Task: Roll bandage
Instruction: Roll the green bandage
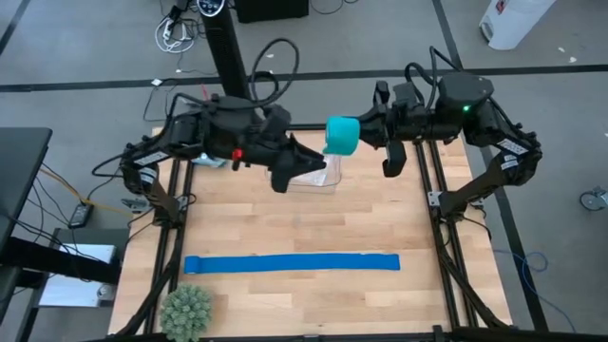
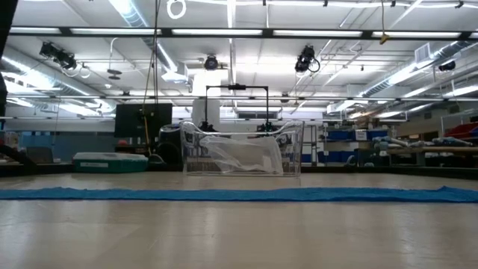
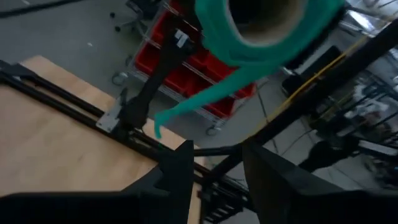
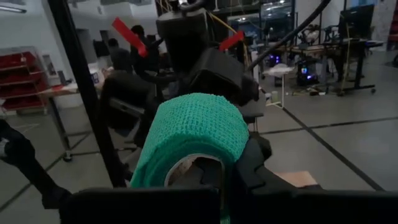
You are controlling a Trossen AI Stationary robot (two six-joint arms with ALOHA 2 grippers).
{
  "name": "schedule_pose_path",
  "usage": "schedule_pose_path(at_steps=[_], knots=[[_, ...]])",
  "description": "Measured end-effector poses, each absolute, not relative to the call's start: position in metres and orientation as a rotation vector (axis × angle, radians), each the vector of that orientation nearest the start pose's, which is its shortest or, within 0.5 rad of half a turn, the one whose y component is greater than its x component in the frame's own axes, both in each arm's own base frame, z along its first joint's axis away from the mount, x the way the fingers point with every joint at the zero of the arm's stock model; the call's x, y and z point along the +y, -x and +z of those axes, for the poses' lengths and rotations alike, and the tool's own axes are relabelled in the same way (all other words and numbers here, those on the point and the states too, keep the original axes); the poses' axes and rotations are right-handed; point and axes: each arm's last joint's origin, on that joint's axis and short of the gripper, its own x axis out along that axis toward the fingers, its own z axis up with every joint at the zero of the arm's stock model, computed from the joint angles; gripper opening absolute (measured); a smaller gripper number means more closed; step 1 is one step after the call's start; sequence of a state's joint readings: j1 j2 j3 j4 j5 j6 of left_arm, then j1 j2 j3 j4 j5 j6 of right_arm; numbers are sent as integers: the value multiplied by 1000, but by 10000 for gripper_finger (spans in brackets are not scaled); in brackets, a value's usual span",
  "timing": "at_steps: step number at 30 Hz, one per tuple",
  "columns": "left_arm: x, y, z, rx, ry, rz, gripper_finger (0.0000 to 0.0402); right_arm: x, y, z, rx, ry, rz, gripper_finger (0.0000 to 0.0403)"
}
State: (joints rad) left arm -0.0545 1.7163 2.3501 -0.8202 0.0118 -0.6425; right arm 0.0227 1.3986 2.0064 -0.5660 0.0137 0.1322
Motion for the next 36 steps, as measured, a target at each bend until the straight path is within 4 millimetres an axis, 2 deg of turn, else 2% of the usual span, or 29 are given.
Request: schedule_pose_path(at_steps=[4,11,22,29,32,36], knots=[[-17,-323,536,195,599,32,144,5,-239,556,-38,-143,15,1],[-15,-325,535,178,542,83,144,5,-240,554,-11,-215,16,1],[-15,-325,535,178,507,88,144,6,-240,550,26,-258,22,1],[-16,-330,541,101,466,55,143,5,-242,549,25,-260,6,1],[-16,-330,543,84,465,49,120,5,-242,550,23,-260,-3,1],[-16,-330,543,93,463,22,40,5,-242,549,24,-260,-3,1]])
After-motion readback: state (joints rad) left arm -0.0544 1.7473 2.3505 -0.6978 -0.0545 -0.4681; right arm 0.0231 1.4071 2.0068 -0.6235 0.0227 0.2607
